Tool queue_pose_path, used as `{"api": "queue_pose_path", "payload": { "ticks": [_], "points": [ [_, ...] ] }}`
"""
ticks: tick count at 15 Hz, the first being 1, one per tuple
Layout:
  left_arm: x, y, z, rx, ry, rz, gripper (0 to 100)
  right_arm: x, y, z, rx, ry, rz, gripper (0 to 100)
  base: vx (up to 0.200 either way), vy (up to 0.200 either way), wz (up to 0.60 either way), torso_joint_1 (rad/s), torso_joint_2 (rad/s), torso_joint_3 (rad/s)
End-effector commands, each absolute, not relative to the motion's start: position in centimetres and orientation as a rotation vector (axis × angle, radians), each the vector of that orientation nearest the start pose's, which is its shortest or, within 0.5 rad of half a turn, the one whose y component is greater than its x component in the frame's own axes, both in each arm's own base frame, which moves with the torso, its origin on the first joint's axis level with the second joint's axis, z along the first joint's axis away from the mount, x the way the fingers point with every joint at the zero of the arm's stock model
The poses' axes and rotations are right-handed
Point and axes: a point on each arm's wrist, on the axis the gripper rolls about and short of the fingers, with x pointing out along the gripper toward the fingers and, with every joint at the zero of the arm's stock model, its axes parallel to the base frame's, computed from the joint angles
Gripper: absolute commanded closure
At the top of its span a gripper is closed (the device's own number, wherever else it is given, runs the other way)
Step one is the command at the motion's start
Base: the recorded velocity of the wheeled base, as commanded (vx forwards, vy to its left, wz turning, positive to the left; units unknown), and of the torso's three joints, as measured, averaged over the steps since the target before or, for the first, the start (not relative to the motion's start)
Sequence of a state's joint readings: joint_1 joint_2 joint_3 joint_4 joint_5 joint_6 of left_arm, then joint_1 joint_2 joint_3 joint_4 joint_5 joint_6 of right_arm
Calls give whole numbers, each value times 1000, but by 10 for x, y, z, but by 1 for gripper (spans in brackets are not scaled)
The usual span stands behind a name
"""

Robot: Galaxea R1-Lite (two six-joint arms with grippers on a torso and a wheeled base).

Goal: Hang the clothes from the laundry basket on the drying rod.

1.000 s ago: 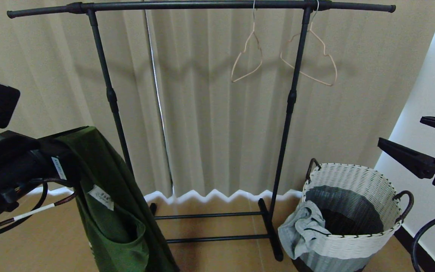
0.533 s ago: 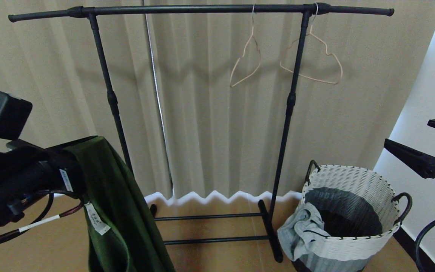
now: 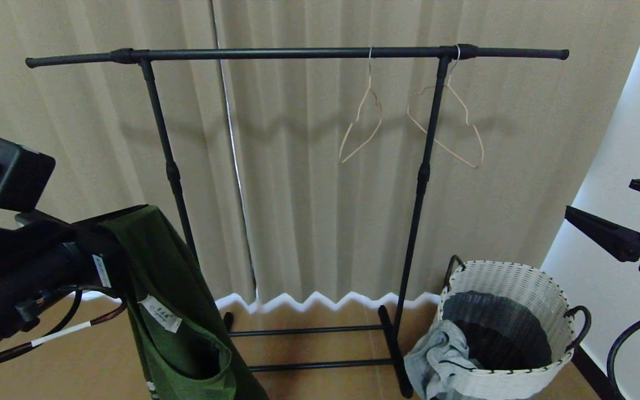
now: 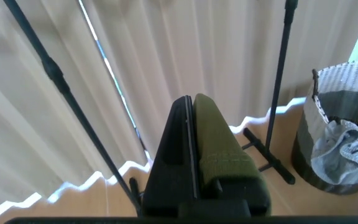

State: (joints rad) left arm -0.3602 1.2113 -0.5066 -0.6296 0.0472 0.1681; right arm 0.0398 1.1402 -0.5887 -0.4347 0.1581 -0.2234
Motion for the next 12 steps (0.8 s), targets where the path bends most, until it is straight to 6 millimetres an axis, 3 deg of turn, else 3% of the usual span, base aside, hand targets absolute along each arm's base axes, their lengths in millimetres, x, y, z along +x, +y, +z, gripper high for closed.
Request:
{"api": "queue_pose_path", "payload": {
  "ticks": [1,12],
  "points": [
    [168,-62,215,192,54,-319,100,165,10,233,-218,97,209,0,0,0,0,159,-471,-315],
    [166,-61,208,203,33,-315,100,167,6,230,-213,198,191,0,0,0,0,189,-489,-297]
  ]
}}
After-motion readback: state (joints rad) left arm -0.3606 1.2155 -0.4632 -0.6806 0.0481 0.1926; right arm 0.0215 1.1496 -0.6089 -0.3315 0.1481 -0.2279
